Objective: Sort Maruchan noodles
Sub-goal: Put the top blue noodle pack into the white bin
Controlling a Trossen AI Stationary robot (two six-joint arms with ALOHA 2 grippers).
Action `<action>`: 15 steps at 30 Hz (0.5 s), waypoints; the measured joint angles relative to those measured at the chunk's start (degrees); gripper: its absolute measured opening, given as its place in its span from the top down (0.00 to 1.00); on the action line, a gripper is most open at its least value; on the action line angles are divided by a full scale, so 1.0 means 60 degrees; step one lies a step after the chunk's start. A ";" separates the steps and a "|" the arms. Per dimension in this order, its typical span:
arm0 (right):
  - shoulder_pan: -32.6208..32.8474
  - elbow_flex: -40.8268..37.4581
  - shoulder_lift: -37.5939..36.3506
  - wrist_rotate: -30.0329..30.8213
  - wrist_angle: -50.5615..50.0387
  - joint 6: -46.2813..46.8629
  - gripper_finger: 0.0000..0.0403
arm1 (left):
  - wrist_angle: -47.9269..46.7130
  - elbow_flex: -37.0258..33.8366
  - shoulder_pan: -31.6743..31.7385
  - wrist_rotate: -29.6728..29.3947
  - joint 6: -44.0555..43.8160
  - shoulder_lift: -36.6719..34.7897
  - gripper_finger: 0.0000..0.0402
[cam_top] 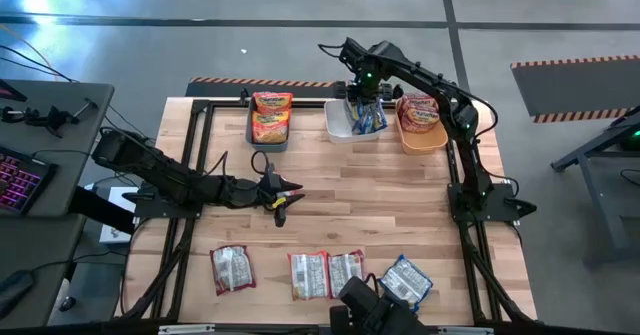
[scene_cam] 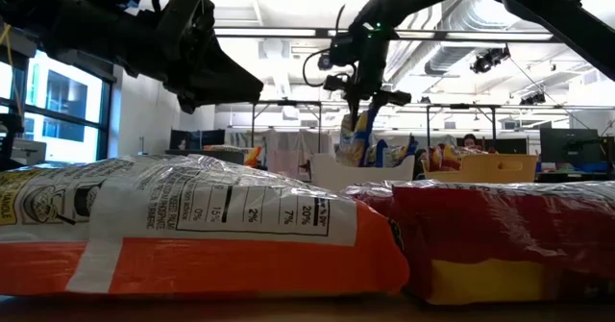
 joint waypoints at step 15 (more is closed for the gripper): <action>-0.0217 -0.0444 0.0037 -0.0315 -0.0313 -0.0231 0.78 | -0.0004 0.0004 0.0002 0.0156 -0.0005 0.0000 0.71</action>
